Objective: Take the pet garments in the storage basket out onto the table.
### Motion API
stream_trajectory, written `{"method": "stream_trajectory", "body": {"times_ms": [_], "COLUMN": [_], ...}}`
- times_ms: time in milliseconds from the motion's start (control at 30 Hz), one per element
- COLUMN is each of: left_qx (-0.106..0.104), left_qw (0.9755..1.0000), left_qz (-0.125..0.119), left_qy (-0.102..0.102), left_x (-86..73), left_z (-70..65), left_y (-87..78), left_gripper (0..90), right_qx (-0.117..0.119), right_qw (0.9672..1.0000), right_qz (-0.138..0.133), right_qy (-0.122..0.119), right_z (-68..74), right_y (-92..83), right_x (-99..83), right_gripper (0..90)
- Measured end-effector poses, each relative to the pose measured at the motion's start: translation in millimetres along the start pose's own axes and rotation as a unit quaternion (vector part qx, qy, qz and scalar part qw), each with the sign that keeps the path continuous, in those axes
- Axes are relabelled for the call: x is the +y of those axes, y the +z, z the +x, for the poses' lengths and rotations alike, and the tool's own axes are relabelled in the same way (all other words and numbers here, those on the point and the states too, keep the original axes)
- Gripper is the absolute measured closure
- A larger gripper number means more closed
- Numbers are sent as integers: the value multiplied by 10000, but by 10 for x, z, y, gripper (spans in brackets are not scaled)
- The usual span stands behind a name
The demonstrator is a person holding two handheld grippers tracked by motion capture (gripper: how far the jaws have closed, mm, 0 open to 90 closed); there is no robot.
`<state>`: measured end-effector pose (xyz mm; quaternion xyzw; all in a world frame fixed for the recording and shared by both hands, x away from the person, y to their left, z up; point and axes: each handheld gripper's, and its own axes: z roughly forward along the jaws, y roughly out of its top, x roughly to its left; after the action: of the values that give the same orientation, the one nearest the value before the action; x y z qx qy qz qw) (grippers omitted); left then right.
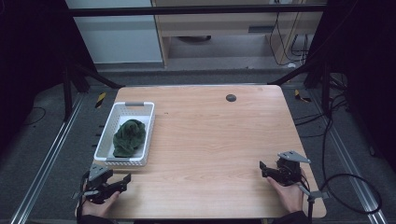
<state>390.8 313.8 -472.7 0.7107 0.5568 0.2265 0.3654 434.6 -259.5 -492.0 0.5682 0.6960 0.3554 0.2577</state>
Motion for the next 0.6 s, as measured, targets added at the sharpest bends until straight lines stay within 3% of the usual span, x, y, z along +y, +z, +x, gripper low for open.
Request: {"method": "stream_trajectory", "body": {"times_ms": [100, 400, 600], "left_qx": [-65, -103, -169], "left_qw": [9998, 9986, 9987], "left_qz": [-76, -237, -215], "left_qy": [-181, -452, -440], "left_x": [12, 142, 310], "left_z": [14, 96, 128], "left_y": [-59, -247, -326], "left_gripper": [238, 245, 247], "right_qx": [-11, -63, -80], "right_qw": [10000, 9998, 9997], "right_qz": [38, 133, 143], "right_qy": [9, -101, -158], "right_z": [-5, 59, 62], "right_y": [4, 57, 55], "right_x": [-10, 3, 5], "right_gripper": [149, 142, 138]}}
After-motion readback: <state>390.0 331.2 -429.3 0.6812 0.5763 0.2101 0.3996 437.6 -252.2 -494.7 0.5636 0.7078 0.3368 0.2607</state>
